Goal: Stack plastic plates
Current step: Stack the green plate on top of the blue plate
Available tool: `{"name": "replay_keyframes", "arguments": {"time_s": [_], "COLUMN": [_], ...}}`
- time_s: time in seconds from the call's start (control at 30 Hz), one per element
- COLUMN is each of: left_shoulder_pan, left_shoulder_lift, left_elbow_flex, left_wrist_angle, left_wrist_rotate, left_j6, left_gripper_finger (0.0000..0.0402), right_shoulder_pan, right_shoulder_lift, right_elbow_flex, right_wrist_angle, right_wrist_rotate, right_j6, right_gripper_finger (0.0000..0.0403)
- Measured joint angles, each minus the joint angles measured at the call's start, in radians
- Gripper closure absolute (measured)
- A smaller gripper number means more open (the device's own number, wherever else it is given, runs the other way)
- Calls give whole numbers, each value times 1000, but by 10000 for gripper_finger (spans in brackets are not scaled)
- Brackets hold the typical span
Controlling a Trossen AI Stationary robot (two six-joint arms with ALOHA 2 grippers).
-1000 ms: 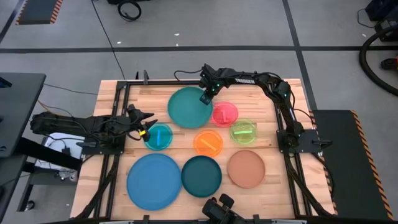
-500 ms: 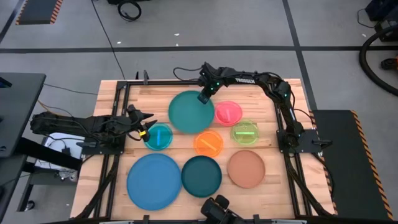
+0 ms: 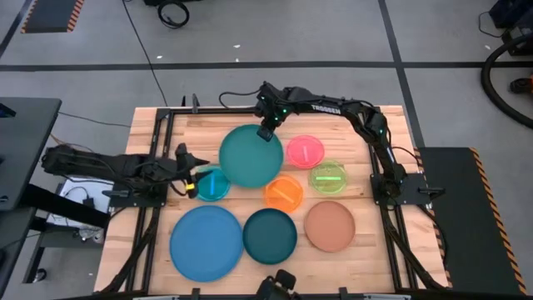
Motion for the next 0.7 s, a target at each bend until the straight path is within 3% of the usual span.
{"name": "replay_keyframes", "arguments": {"time_s": [0.2,0.37,0.7], "left_shoulder_pan": [-30,-52,-102], "left_shoulder_lift": [188,339,587], "left_elbow_flex": [0,4,177], "left_wrist_angle": [114,202,127], "left_wrist_rotate": [-7,-50,-69], "left_j6": [127,247,402], "left_gripper_finger": [230,230,230], "right_shoulder_pan": [-2,-4,-2], "right_shoulder_lift": [0,0,0], "right_elbow_flex": [22,22,22], "right_wrist_angle": [-5,-18,-46], "right_wrist_rotate": [-79,-84,-94], "right_j6": [6,12,12], "right_gripper_finger": [383,383,383]}}
